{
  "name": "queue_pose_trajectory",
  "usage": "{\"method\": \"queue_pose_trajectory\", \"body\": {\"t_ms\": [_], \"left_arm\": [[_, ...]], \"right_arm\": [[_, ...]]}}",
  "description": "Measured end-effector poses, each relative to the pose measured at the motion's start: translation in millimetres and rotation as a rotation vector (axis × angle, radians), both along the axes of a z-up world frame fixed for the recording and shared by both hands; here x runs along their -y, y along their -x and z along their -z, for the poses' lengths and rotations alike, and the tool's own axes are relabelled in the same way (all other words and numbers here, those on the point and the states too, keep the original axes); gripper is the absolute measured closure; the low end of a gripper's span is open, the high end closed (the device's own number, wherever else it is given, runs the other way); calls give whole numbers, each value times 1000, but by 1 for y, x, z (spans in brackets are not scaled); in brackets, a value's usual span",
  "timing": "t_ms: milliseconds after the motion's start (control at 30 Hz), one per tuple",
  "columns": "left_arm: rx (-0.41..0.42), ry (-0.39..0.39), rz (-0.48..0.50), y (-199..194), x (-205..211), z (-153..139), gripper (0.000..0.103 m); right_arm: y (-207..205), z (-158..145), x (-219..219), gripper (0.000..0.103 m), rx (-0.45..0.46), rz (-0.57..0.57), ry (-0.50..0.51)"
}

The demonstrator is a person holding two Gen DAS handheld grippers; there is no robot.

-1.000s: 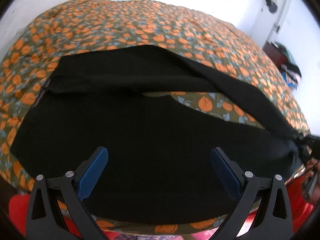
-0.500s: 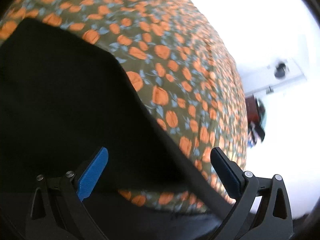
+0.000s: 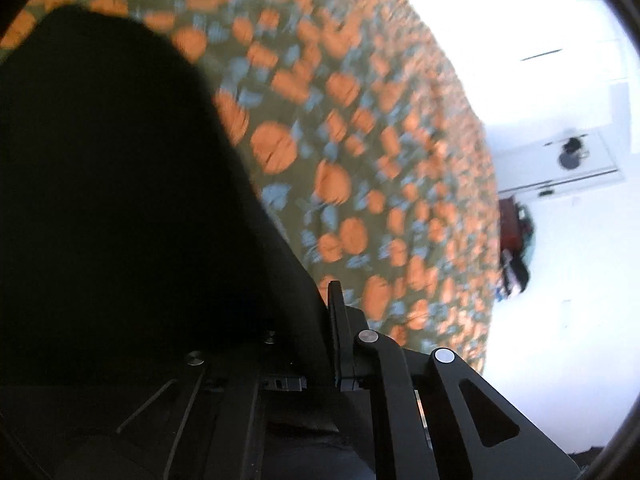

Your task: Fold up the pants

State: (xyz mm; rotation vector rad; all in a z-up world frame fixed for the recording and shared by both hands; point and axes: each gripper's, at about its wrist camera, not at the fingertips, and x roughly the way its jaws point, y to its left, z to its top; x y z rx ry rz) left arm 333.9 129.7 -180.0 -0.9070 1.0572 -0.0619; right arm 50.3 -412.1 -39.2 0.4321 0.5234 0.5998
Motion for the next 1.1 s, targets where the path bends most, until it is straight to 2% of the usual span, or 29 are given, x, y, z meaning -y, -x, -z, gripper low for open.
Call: {"method": "queue_pose_trajectory", "body": {"t_ms": [67,100,167,200,267,333,367,400,467,500,533,567,600,667,800,867,900,967,1100], "left_arm": [[90,-1,-9,13,-12,-37,97],[152,-24,-17,25,-19,-64,97],[289,-105,-34,62,-32,-120,95],[360,-181,-40,93,-35,-148,95],[417,-267,-53,138,-34,-163,93],[397,-327,-61,189,-23,-143,90],[361,-340,-62,204,-15,-124,89],[288,-332,-46,219,-3,-90,89],[175,-278,-4,224,10,-40,89],[101,-239,9,224,14,-12,89],[41,-191,12,222,15,11,93],[6,-161,16,221,15,23,95],[-21,-150,26,219,16,30,95],[-9,-182,54,216,19,25,94],[26,-219,90,214,22,15,93],[23,-196,79,211,21,21,92],[23,-193,77,212,22,24,92],[24,-190,74,212,23,29,92],[34,-183,77,213,23,30,92]], "right_arm": [[-17,14,13,98,-55,66,22],[-27,20,21,98,-75,84,19],[-58,31,35,98,-113,135,-16],[-66,30,38,98,-110,142,-36],[-84,26,41,98,-81,140,-91],[-98,28,41,98,-99,130,-100],[-102,34,40,98,-130,135,-87],[-105,47,41,98,-182,145,-61],[-108,82,47,98,-304,194,15],[-108,109,49,98,-390,223,71],[-107,121,48,98,-430,230,95],[-106,142,47,98,-489,234,132],[-105,156,45,98,-527,235,166],[-100,178,44,98,-573,254,213],[-98,183,59,94,-570,291,167],[-91,179,65,79,-546,304,142],[-86,175,66,62,-538,311,123],[-79,175,72,48,-515,331,70],[-78,172,84,48,-494,348,-36]]}}
